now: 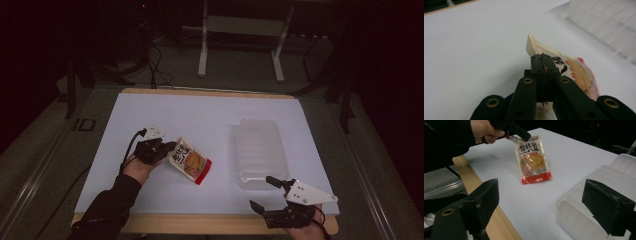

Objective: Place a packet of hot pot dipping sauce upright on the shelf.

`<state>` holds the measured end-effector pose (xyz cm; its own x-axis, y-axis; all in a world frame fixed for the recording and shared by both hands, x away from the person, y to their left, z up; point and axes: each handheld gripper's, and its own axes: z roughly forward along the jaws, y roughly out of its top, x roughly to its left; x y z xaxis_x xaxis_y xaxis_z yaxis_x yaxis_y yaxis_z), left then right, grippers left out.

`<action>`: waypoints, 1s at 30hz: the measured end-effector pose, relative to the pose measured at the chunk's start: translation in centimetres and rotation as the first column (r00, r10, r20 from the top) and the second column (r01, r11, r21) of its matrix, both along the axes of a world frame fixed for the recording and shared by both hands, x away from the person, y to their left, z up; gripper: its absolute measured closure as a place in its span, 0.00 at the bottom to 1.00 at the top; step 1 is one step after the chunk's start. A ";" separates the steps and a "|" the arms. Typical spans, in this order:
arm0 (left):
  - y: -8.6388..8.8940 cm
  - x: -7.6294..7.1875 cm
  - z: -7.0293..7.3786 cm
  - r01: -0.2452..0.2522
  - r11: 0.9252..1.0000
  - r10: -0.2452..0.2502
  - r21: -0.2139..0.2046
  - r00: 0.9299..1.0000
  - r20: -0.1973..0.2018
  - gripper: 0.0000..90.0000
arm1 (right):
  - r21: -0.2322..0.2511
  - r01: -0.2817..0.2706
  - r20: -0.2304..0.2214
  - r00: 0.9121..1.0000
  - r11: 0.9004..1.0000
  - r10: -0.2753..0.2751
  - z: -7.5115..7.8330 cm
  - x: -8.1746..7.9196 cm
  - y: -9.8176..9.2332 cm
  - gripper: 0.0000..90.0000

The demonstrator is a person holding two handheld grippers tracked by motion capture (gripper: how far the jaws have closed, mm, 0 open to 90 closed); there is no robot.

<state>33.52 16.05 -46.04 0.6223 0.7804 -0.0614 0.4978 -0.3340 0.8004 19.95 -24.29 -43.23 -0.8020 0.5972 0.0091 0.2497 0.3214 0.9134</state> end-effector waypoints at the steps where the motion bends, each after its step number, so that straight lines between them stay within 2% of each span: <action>1: -0.1 -0.1 0.2 0.007 1.000 -0.007 -0.005 1.000 0.001 1.00 | 0.001 -0.001 -0.001 1.000 1.000 0.001 0.0 0.0 0.0 0.16; 6: -0.9 -0.4 1.4 0.042 0.999 -0.042 0.004 0.999 0.015 1.00 | 0.005 0.006 -0.001 1.000 1.000 -0.006 0.1 0.0 -0.1 0.17; 13: -2.3 -0.8 2.7 0.087 0.996 -0.087 -0.014 0.996 0.027 1.00 | 0.009 0.003 -0.005 1.000 1.000 -0.002 0.1 0.0 -0.3 0.24; 18: -3.4 -1.1 3.6 0.136 0.991 -0.135 -0.004 0.990 0.038 1.00 | 0.009 0.006 0.010 1.000 1.000 -0.007 0.3 0.0 -0.5 0.25; 22: -4.3 -1.4 4.3 0.178 0.984 -0.178 -0.001 0.983 0.043 1.00 | 0.008 0.008 0.007 1.000 1.000 -0.008 0.4 -0.1 -0.6 0.28; 30: -5.1 -2.0 5.7 0.271 0.963 -0.270 0.002 0.961 0.052 1.00 | 0.024 0.014 0.012 1.000 1.000 -0.015 0.8 0.1 -1.1 0.34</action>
<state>31.55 10.94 -40.39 0.8126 0.5822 -0.0274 0.3478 -0.4466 0.8244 20.03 -25.38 -42.44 -0.7934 0.6086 0.0134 0.2428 0.2962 0.9238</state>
